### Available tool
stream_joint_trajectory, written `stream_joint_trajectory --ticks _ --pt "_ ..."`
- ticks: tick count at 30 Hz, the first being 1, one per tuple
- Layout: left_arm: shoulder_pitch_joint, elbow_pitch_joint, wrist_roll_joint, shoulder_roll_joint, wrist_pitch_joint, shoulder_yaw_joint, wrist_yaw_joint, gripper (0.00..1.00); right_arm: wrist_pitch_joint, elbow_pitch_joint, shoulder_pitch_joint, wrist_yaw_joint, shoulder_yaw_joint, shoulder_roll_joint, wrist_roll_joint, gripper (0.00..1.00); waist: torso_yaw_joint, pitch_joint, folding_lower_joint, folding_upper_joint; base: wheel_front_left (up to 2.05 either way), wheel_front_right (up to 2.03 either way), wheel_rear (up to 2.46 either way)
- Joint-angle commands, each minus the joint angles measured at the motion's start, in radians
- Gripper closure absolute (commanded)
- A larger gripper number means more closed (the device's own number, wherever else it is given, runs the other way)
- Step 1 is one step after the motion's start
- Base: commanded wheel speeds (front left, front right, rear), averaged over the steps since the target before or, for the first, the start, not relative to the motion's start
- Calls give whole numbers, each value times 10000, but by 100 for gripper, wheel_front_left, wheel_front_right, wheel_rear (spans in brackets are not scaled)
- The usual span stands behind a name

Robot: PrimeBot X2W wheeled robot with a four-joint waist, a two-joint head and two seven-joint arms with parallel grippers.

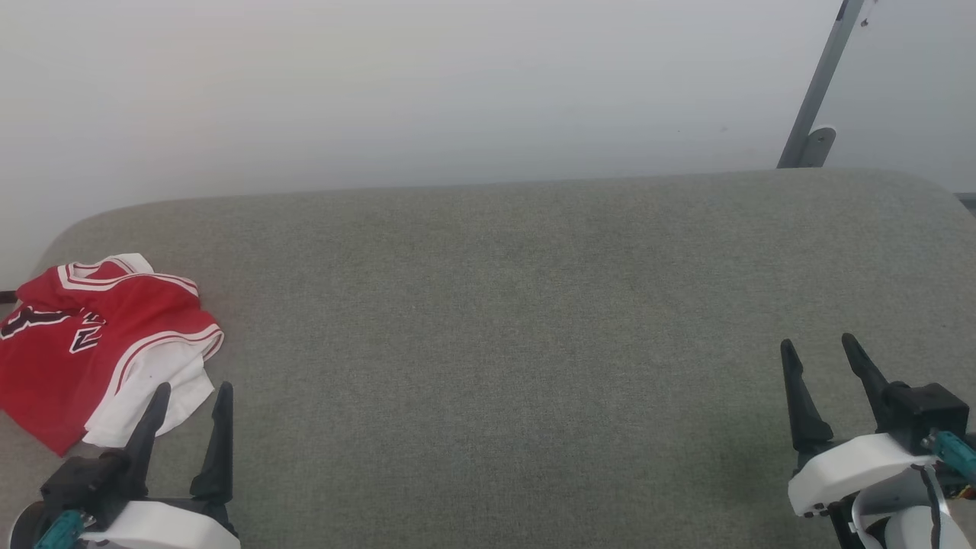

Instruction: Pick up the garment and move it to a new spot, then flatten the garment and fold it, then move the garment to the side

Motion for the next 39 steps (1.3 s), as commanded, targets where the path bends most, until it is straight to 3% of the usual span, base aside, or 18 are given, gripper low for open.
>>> stream_joint_trajectory --ticks 1,22,39 --pt "65 -38 230 34 -81 28 -35 0 -91 -40 -14 4 13 -31 -149 0 0 -1 0 0 0 0 0" --pt "-28 414 -116 51 -90 -20 -30 0 -217 19 7 5 122 -16 -189 0 53 -50 0 0 0 0 0" --pt "-201 1203 -208 -104 -89 956 159 0 -68 202 -63 3 1344 -25 89 0 1623 -534 0 0 0 0 0"
